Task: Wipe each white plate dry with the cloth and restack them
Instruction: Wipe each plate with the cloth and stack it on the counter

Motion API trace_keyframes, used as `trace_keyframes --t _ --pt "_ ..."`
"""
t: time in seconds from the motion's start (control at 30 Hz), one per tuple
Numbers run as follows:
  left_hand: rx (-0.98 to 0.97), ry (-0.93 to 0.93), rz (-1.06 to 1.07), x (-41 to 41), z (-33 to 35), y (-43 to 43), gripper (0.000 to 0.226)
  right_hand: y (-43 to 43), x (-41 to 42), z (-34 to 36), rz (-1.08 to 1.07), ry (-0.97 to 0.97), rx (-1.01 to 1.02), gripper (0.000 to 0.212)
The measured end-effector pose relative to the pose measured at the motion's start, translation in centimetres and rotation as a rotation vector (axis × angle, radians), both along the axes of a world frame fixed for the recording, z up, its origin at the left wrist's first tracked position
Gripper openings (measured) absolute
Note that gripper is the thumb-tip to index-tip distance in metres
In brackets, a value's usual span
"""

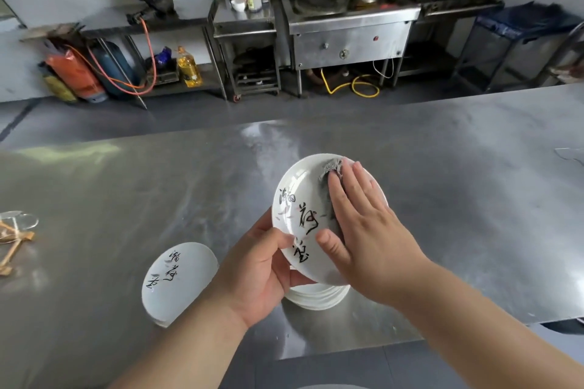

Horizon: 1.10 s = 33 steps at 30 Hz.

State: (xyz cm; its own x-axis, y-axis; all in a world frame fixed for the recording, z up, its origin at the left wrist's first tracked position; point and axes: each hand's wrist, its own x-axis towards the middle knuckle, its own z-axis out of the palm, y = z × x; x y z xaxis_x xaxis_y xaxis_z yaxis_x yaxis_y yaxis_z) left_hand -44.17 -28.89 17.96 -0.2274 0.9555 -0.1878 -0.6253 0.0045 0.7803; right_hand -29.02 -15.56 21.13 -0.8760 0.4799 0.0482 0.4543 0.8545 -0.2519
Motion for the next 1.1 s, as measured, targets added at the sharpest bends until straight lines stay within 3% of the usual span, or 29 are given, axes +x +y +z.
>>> trace_keyframes --t 0.1,0.2,0.4,0.5,0.6,0.83,1.0,1.1 --pt "0.012 0.009 0.019 0.6 0.7 0.9 0.054 -1.2 -0.3 0.1 0.216 0.112 -0.059 0.099" --pt "0.014 -0.005 0.089 0.2 1.1 1.0 0.055 -1.3 0.4 -0.2 0.372 0.131 0.01 0.094" --pt "0.019 0.025 0.055 0.7 1.2 0.4 0.054 1.9 0.9 0.9 0.093 0.004 0.02 0.107" --pt "0.017 0.028 0.076 1.0 1.2 0.9 0.054 -0.9 0.4 0.3 0.256 0.134 -0.075 0.102" --pt "0.027 0.012 0.111 1.0 0.8 0.8 0.058 -2.2 0.8 -0.9 0.389 0.181 -0.037 0.096" --pt "0.036 -0.02 0.152 1.8 0.6 0.2 0.057 1.6 2.3 -0.2 0.048 -0.053 0.042 0.107" --pt "0.03 -0.028 0.233 2.7 0.9 0.8 0.055 -3.3 2.0 -1.4 0.204 0.039 -0.152 0.104" --pt "-0.002 -0.03 0.272 2.3 0.9 0.8 0.053 -2.0 1.8 -1.6 0.204 0.028 -0.109 0.106"
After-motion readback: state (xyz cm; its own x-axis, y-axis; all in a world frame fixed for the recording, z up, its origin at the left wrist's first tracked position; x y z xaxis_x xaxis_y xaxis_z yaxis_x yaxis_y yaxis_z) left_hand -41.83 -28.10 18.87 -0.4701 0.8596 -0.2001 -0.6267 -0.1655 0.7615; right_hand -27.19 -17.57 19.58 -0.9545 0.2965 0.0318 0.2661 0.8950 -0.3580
